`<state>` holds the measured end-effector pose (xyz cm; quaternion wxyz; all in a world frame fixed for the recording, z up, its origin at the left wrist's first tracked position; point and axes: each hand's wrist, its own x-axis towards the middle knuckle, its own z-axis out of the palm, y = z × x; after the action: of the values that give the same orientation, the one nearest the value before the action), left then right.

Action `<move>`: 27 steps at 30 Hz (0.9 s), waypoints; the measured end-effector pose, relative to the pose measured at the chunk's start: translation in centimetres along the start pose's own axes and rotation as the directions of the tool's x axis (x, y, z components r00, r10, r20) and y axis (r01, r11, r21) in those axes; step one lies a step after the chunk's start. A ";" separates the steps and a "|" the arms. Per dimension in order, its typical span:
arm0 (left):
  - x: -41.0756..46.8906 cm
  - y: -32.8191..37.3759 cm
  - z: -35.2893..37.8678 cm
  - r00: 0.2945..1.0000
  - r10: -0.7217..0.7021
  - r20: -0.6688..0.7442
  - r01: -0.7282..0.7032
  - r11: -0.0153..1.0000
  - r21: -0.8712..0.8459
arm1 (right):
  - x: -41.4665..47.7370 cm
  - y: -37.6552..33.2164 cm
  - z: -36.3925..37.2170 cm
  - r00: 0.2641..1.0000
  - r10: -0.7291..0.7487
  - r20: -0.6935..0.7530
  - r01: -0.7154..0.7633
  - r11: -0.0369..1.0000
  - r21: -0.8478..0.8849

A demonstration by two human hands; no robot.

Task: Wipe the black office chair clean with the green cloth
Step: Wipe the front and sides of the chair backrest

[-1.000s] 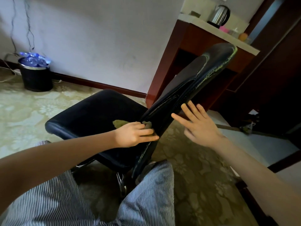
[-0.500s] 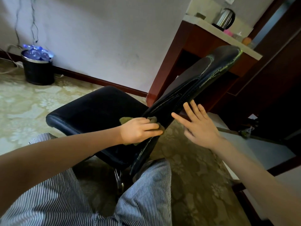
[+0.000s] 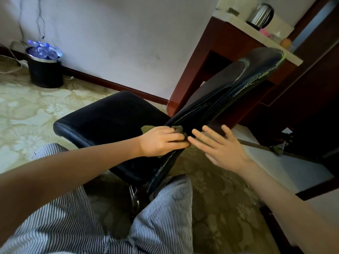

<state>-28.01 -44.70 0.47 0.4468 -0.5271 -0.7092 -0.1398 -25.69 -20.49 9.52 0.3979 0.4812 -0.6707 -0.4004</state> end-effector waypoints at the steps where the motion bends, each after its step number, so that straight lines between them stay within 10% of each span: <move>1: -0.9 0.1 0.2 1.000 0.003 0.029 -0.003 1.000 -0.005 | 0.2 -0.2 -0.1 1.000 -0.004 0.004 0.004 1.000 0.010; 19: -4.3 0.2 0.9 0.997 -0.032 0.071 0.036 0.998 -0.047 | 3.5 0.6 2.6 0.981 -0.154 -0.117 0.153 0.988 -0.016; 27: -10.4 2.6 1.4 0.888 -0.447 0.110 0.459 0.839 -0.293 | 3.7 -0.5 1.8 0.993 -0.056 -0.105 0.064 0.996 0.070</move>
<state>-25.95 -49.22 -9.11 0.2993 -0.4107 -0.7907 -0.3414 -27.98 -23.92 8.92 0.4019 0.5353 -0.6487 -0.3621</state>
